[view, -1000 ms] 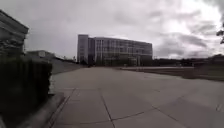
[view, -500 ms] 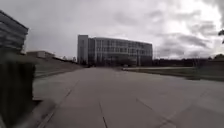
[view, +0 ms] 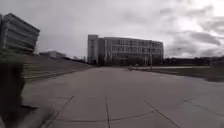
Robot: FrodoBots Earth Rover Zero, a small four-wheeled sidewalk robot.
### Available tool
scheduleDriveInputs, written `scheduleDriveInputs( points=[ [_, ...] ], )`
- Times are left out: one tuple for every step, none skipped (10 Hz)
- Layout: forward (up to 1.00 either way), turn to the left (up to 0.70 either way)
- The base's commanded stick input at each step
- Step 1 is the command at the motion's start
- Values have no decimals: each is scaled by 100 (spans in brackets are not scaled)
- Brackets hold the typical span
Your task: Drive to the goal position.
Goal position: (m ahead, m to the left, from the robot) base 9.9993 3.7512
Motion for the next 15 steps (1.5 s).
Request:
scheduleDriveInputs(
  points=[
    [70, 0],
    [70, 0],
    [70, 0],
    [70, 0],
    [70, 0],
    [70, 0],
    [70, 7],
    [70, 30],
    [70, 35],
    [70, 19],
    [70, 2],
    [70, 0],
    [70, 0],
    [70, 0],
    [70, 0]
  ],
)
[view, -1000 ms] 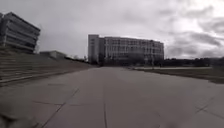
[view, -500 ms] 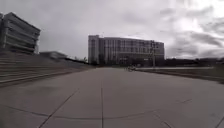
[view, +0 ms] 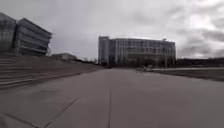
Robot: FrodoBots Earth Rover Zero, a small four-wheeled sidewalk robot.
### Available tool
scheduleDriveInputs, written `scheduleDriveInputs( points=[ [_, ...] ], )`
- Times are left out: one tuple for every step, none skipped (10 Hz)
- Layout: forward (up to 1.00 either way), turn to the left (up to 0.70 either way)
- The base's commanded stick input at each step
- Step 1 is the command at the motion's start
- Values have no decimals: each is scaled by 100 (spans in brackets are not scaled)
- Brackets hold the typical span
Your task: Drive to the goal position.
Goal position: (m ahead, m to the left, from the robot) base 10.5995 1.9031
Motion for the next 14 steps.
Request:
scheduleDriveInputs(
  points=[
    [70, 4],
    [70, 9],
    [70, 0],
    [70, 0],
    [70, 0],
    [70, 0],
    [70, 0],
    [70, 0],
    [70, 0],
    [70, 0],
    [66, 0],
    [22, 0],
    [0, 0],
    [0, 0]
  ],
)
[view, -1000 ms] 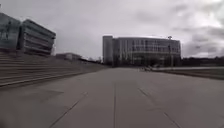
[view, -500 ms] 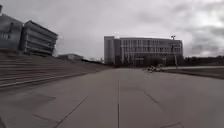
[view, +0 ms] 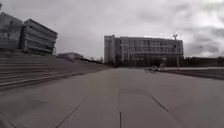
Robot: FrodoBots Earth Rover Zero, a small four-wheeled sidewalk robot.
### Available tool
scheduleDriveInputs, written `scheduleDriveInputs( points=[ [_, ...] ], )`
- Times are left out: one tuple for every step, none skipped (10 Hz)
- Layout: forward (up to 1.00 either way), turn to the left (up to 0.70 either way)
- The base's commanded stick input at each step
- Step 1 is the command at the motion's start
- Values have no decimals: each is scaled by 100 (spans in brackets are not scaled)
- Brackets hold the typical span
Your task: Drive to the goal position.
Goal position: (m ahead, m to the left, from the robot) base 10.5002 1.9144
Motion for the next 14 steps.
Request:
scheduleDriveInputs(
  points=[
    [0, 0],
    [0, 0],
    [0, 0],
    [0, 0],
    [0, 0],
    [0, 0],
    [0, 0],
    [8, 0],
    [37, 0],
    [56, 0],
    [65, 0],
    [70, 0],
    [70, 0],
    [70, 0]
  ],
)
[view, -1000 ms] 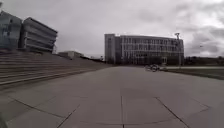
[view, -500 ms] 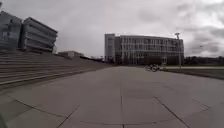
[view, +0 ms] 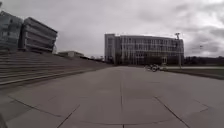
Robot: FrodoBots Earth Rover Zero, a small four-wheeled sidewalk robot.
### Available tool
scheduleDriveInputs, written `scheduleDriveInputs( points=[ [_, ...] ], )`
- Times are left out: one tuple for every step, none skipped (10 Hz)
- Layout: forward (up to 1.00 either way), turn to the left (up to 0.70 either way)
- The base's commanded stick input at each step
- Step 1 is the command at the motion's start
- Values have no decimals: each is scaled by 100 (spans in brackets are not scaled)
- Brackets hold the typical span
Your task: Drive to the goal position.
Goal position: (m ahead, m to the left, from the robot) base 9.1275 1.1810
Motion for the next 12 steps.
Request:
scheduleDriveInputs(
  points=[
    [70, 0],
    [70, 0],
    [70, 0],
    [70, 0],
    [70, 0],
    [70, 0],
    [70, 0],
    [70, 0],
    [70, 0],
    [70, 0],
    [70, 0],
    [70, 0]
  ],
)
